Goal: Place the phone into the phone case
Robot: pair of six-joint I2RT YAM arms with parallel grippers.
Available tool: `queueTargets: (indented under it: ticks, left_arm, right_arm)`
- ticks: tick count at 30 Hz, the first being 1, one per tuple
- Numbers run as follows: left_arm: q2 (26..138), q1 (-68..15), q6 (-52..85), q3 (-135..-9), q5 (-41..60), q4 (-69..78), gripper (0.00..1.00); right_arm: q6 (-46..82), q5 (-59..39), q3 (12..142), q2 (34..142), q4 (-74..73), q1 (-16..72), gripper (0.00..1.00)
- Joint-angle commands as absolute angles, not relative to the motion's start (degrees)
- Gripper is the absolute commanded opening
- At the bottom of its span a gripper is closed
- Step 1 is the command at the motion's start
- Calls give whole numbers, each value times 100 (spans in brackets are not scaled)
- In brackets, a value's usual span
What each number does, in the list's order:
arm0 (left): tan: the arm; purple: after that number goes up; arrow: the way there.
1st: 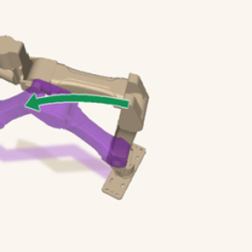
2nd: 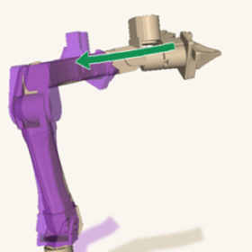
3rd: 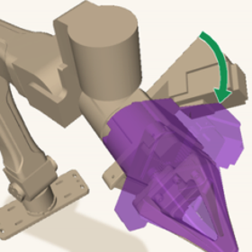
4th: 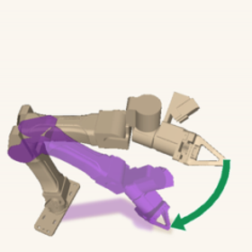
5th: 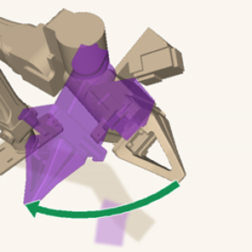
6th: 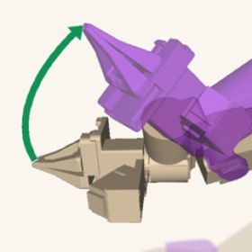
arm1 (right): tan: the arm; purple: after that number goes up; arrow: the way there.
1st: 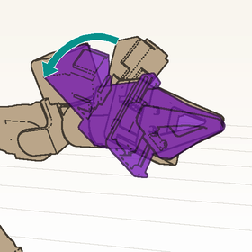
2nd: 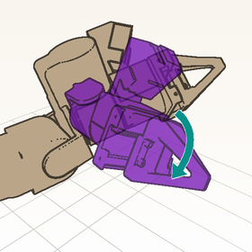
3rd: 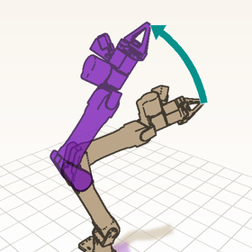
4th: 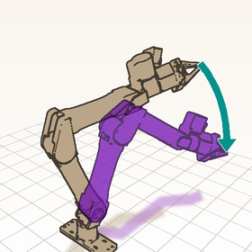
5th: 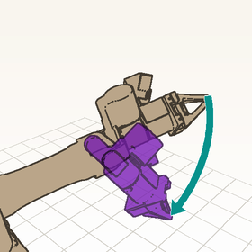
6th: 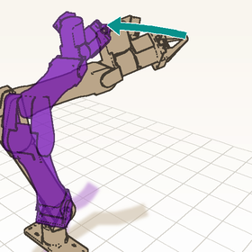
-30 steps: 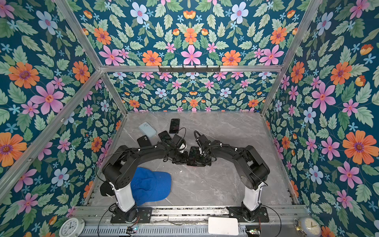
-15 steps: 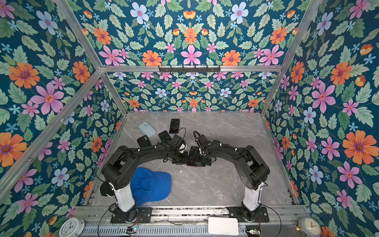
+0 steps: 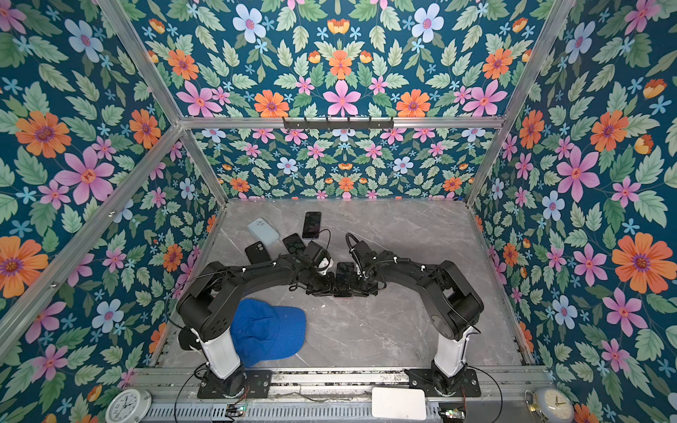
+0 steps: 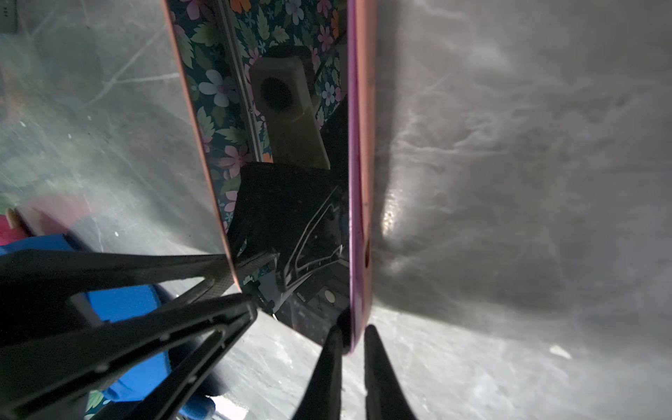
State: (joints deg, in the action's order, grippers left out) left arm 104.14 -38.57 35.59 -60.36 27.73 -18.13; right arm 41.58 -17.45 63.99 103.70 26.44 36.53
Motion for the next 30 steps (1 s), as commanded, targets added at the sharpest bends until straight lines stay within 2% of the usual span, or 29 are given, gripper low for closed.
queueTargets:
  ticks: [1, 10, 24, 30]
  left_arm:
    - [10446, -3828, 3516, -6008, 2898, -1762, 33]
    - [10494, -3827, 3542, -5976, 2944, -1648, 33]
    - [10503, -3825, 3560, -5940, 2995, -1564, 33]
    - [10370, -3816, 3568, -5906, 2888, -1652, 33]
  right_arm:
    - [4179, -1755, 6408, 10429, 2599, 3662, 13]
    - [4306, -2039, 6293, 10557, 2313, 3682, 3]
    - [4368, -1938, 6302, 10744, 2396, 3722, 0]
    - [4129, -1508, 6525, 10288, 2960, 3718, 1]
